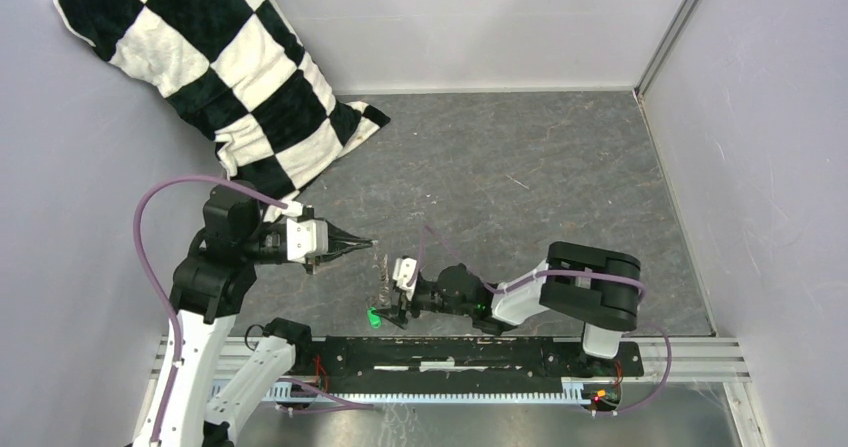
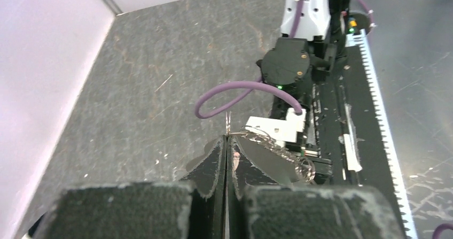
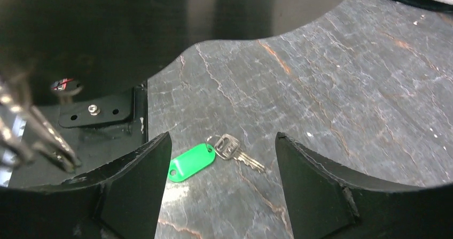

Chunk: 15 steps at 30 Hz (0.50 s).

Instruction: Put the keys on the keyring

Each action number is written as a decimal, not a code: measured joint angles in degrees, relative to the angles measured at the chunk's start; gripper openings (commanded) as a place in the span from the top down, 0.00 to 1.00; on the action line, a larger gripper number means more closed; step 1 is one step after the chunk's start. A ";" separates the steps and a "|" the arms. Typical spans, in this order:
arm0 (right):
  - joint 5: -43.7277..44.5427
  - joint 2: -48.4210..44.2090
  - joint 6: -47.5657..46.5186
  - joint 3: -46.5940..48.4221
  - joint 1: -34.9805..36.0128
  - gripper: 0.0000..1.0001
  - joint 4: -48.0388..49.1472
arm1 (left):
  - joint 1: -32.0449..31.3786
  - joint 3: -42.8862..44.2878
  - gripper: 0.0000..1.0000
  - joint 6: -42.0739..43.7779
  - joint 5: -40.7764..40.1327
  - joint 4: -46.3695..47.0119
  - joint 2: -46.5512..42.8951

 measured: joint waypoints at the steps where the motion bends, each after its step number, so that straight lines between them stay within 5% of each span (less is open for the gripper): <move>1: 0.07 0.83 -0.24 0.52 0.24 0.23 0.61 | 0.04 0.00 0.98 -0.02 -0.79 0.22 -0.37; 15: 1.40 12.81 -3.28 8.92 3.32 0.35 0.92 | 0.09 0.00 0.98 -0.04 -7.54 5.20 -2.27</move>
